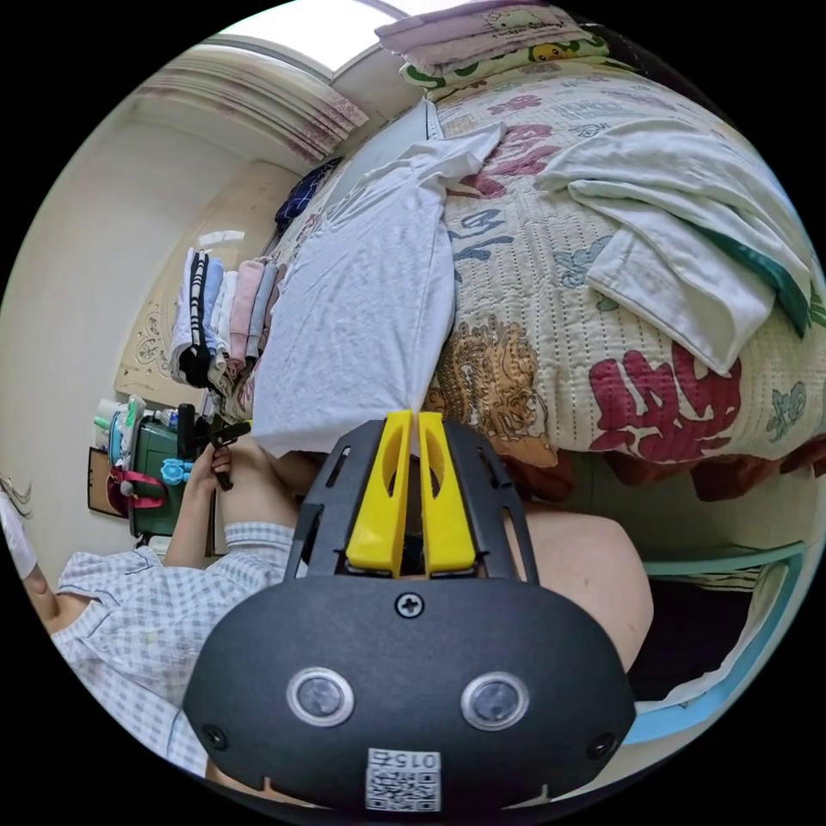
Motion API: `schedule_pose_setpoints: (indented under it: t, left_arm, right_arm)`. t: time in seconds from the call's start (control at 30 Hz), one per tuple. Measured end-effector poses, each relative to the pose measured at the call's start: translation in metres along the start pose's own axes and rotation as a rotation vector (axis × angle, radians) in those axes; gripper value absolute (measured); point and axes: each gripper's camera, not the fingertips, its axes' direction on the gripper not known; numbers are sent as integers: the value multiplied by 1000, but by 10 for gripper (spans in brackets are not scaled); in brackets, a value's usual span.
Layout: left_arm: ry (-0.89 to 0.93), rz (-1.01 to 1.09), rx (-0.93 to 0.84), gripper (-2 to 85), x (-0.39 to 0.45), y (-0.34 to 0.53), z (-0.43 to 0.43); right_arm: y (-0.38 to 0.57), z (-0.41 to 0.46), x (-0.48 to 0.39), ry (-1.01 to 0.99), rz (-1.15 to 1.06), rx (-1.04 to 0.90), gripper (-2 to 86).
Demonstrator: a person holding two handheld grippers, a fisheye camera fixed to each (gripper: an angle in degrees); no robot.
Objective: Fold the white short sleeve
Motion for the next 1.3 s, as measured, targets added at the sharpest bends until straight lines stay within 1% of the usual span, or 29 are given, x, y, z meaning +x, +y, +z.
schedule_pose_setpoints:
  t: [0.17, 0.3, 0.47, 0.53, 0.6, 0.7, 0.77, 0.83, 0.9, 1.13, 1.2, 1.23, 1.27, 1.3]
  left_arm:
    - [36, -53, 66, -5, -19, 20, -14]
    - [-2, -39, 31, -5, -19, 19, -7]
    - [2, -44, 7, 3, -20, 14, 0]
    - [18, -46, 15, 14, -21, 13, 0]
    - [15, -44, 11, 58, -20, 10, 2]
    - [-27, -34, -38, 85, -16, 3, 10]
    - [-17, -41, -40, 69, -17, 2, 11]
    - [8, -30, -30, 20, -17, 3, 9]
    - [-1, -31, -5, 4, -16, 7, 4]
    - [-31, -96, 10, 1, -15, 14, -7]
    - [-49, -95, 99, 5, -8, 25, -29]
    - [-56, -87, 127, 6, -5, 28, -36]
    - [-87, -53, 149, 6, 6, 28, -49]
    - [-114, 6, 170, 6, 19, 23, -62]
  right_arm:
    - [9, 13, 7, -1, 0, -15, 1]
    - [9, 38, 11, 20, -7, -58, 0]
    - [8, 70, 11, 63, -16, -93, 0]
    - [9, 82, 11, 74, -20, -99, 0]
    - [11, 97, 14, 78, -21, -101, 0]
    - [13, 117, 18, 80, -20, -103, 1]
    - [15, 129, 20, 83, -20, -104, 1]
    - [17, 141, 22, 89, -21, -104, 2]
    - [21, 157, 23, 101, -20, -100, 4]
    - [27, 204, 31, 133, 10, -116, 26]
    - [36, 200, 35, 102, 46, -18, 41]
    - [38, 197, 36, 85, 41, 2, 42]
    - [41, 191, 34, 105, 21, 32, 45]
    - [40, 184, 28, 165, 2, 79, 44]
